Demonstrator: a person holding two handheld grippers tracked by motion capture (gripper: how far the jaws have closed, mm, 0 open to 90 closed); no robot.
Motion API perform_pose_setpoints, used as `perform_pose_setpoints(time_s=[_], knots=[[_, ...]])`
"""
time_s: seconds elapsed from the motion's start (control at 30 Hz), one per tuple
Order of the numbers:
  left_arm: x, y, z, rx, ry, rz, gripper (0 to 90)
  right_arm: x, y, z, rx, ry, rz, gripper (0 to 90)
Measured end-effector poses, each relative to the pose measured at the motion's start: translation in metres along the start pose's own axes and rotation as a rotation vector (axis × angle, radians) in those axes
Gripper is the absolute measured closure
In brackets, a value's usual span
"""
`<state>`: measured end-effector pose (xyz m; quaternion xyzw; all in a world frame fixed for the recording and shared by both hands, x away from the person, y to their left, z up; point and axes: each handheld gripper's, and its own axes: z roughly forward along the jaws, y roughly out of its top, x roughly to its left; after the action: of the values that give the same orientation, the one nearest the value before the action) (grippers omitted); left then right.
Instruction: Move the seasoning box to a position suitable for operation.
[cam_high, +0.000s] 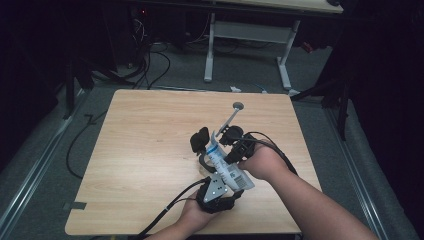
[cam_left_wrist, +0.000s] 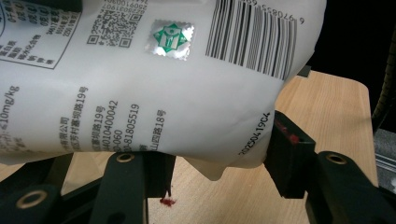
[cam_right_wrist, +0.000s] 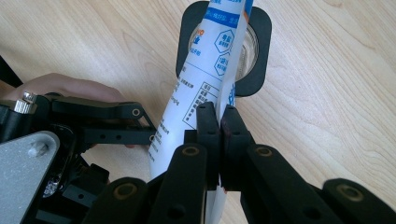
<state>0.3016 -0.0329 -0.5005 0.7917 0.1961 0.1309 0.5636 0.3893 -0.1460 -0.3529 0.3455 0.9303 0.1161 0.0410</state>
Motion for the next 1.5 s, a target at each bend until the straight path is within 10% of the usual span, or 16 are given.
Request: perform_pose_setpoints(time_s=[1.5], knots=[[0.0, 0.007, 0.002, -0.014, -0.019, 0.015, 48.6, -0.007, 0.011, 0.0, 0.029, -0.008, -0.006, 89.0]])
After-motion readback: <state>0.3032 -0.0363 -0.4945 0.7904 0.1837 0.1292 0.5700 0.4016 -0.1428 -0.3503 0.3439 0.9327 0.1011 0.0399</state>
